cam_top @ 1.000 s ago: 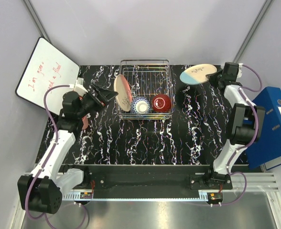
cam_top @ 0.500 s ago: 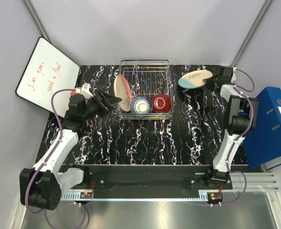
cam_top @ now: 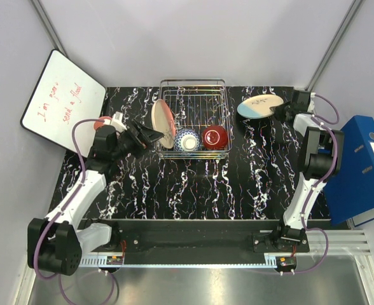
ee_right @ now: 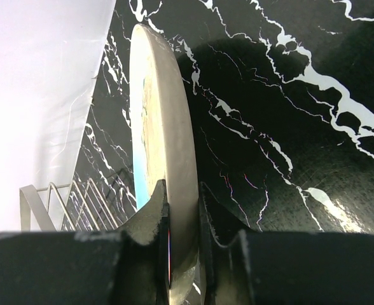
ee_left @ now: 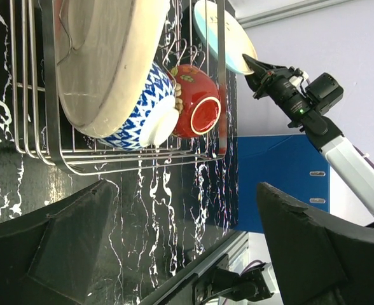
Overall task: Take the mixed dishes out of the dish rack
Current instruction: Place the plate at the center of the board.
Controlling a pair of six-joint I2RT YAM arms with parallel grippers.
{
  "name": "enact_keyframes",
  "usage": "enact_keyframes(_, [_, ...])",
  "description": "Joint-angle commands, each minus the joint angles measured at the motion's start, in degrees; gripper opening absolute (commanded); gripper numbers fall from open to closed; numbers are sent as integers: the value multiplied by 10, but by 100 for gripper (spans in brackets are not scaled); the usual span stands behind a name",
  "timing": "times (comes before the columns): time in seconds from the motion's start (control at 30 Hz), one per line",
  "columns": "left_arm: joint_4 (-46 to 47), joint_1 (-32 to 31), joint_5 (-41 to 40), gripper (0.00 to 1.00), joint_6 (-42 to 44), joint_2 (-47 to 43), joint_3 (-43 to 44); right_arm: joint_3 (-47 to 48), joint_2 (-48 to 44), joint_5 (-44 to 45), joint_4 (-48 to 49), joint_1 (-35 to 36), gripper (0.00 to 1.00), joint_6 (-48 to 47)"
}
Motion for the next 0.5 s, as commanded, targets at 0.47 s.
enact_keyframes(0.47, [-6, -44, -11, 99, 10, 51, 13, 49, 93, 5, -195, -9, 11, -54])
